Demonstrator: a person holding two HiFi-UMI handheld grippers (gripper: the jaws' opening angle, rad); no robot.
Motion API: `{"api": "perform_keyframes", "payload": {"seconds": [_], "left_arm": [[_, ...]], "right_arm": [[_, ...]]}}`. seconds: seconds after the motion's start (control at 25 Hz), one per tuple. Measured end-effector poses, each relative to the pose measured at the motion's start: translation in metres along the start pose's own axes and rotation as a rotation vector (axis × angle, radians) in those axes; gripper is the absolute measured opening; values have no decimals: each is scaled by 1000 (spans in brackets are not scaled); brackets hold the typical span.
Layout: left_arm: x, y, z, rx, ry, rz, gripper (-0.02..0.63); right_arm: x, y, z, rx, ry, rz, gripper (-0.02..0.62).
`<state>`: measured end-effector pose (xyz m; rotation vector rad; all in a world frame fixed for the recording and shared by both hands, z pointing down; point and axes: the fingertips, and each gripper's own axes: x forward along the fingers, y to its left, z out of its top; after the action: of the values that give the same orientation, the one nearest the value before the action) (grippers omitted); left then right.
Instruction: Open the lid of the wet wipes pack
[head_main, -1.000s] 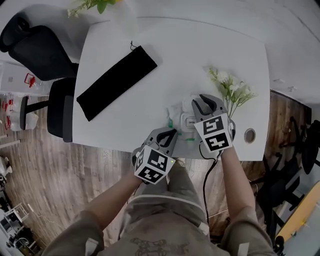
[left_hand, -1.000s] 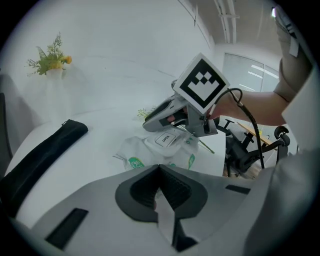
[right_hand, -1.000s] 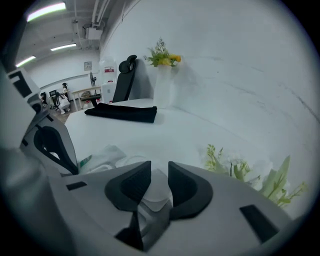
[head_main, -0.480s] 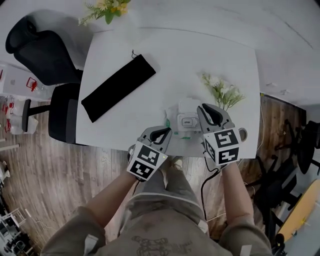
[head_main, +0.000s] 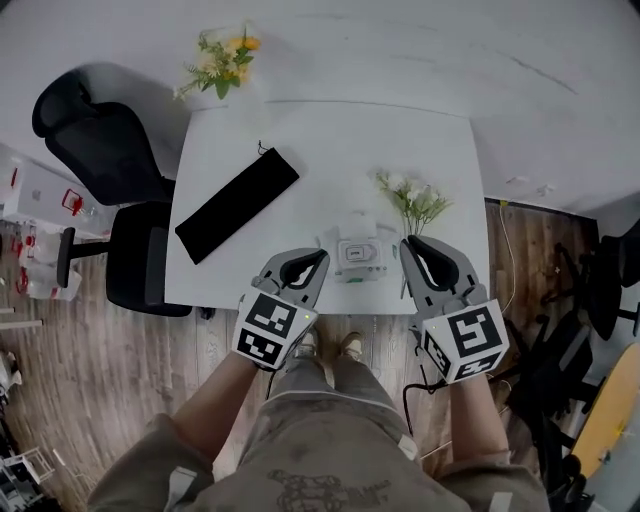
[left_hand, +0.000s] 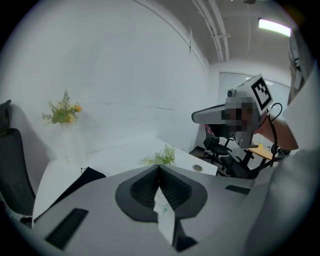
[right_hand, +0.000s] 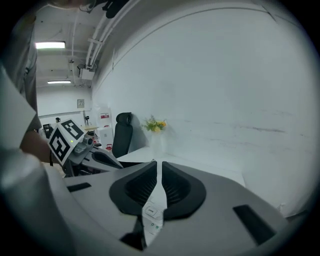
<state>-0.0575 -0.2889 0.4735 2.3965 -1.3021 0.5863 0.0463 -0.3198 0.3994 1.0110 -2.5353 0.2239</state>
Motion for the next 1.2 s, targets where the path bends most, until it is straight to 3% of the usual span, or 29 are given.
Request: {"api": "perform_keyframes", "payload": {"seconds": [0.28, 0.48, 0.88, 1.2], "left_arm": [[-50, -16, 58, 121, -102, 59, 17], [-80, -29, 81, 146, -152, 74, 17], [-118, -62, 85, 154, -178, 62, 17], [-125, -73, 80, 169, -166, 62, 17]], "right_arm": [[-58, 26, 35, -16, -92, 25, 49], [-87, 41, 40, -19, -121, 19, 49], [-132, 58, 32, -21, -114, 19, 49], [-136, 77, 18, -27, -34, 50, 49]]}}
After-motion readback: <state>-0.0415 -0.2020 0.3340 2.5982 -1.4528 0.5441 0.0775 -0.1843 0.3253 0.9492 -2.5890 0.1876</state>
